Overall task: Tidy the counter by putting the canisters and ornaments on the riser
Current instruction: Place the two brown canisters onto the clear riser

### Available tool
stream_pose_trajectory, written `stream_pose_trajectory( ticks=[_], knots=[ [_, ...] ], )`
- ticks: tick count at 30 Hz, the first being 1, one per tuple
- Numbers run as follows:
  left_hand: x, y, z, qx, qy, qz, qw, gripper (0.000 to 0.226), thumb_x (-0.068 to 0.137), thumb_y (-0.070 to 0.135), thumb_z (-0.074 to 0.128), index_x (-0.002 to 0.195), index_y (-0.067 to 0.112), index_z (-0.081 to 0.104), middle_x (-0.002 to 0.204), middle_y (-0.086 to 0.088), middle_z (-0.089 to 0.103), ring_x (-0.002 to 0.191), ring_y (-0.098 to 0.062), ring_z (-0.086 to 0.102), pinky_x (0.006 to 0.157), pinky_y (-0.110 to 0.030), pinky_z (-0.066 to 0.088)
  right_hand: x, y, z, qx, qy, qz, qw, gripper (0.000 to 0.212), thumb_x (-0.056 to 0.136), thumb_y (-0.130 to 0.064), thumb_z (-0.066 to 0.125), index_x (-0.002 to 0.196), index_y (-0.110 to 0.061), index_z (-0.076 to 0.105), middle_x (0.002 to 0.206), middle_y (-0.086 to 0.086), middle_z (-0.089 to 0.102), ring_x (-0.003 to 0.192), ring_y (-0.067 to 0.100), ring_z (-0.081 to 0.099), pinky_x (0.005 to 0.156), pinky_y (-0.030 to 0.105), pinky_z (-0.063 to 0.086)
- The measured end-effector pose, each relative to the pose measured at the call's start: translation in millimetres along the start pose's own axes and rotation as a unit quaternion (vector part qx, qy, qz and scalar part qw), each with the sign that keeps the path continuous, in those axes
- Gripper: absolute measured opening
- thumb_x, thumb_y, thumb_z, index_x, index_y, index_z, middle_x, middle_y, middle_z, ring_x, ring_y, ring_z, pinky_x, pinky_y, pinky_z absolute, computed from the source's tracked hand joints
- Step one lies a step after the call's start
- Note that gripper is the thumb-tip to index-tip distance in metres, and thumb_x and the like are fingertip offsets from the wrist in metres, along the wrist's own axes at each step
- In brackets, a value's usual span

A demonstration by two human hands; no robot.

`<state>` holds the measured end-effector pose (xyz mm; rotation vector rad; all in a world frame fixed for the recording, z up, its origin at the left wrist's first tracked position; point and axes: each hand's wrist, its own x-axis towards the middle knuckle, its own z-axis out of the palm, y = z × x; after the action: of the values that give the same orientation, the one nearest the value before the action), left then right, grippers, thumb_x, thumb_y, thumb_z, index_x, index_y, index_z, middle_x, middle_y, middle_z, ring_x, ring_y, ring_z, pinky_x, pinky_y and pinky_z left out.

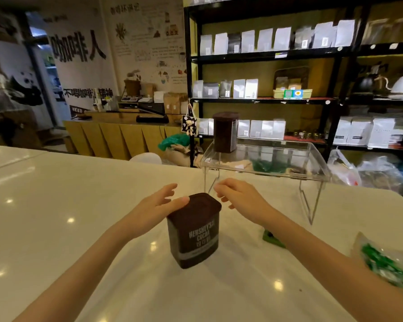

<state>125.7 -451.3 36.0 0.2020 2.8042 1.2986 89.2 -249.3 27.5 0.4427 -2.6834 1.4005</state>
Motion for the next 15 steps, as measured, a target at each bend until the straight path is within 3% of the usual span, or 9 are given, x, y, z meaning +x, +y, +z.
stream_pose_trajectory(
  ticks=[3,5,7,11,15],
  knots=[
    [-21.2,-12.9,12.9,-0.08,-0.036,-0.02,0.996,0.087,0.057,0.062,0.055,0.133,0.03,0.028,0.136,0.002,0.042,0.121,-0.019,0.043,0.099,-0.033,0.038,-11.7,14.4,16.6,0.031,-0.023,0.049,0.998,0.037,0.088,-0.047,0.042,0.101,-0.019,0.061,0.103,0.002,0.063,0.097,0.019,0.058,0.091,0.04,0.047],
    [-29.9,-22.1,21.2,-0.137,-0.042,-0.004,0.99,0.074,0.056,0.058,0.061,0.122,0.035,0.036,0.124,0.008,0.05,0.109,-0.01,0.05,0.087,-0.023,0.043,-16.9,21.3,25.9,0.075,-0.03,0.08,0.993,0.035,0.088,-0.05,0.041,0.095,-0.022,0.06,0.099,0.001,0.063,0.095,0.017,0.058,0.088,0.038,0.047],
    [-33.1,-29.1,25.4,-0.185,-0.036,0.003,0.982,0.063,0.058,0.054,0.065,0.115,0.04,0.041,0.113,0.016,0.055,0.102,-0.001,0.053,0.077,-0.017,0.045,-19.9,23.2,31.8,0.111,-0.038,0.108,0.987,0.038,0.088,-0.053,0.039,0.102,-0.022,0.058,0.095,-0.002,0.061,0.092,0.015,0.058,0.084,0.034,0.047],
    [-33.2,-39.1,27.6,-0.195,-0.025,0.021,0.98,0.051,0.054,0.05,0.072,0.101,0.051,0.05,0.106,0.023,0.061,0.099,0.002,0.058,0.075,-0.016,0.046,-22.7,22.9,39.3,0.165,-0.037,0.128,0.977,0.049,0.088,-0.051,0.039,0.118,-0.016,0.055,0.103,0.002,0.063,0.096,0.021,0.061,0.078,0.034,0.053],
    [-29.6,-43.0,28.8,-0.189,0.005,0.035,0.981,0.05,0.054,0.035,0.079,0.096,0.048,0.056,0.102,0.018,0.066,0.095,-0.001,0.062,0.071,-0.015,0.048,-23.0,19.9,40.3,0.175,-0.027,0.121,0.977,0.048,0.09,-0.047,0.038,0.122,-0.015,0.053,0.105,0.003,0.061,0.091,0.018,0.061,0.067,0.027,0.052]
  ],
)
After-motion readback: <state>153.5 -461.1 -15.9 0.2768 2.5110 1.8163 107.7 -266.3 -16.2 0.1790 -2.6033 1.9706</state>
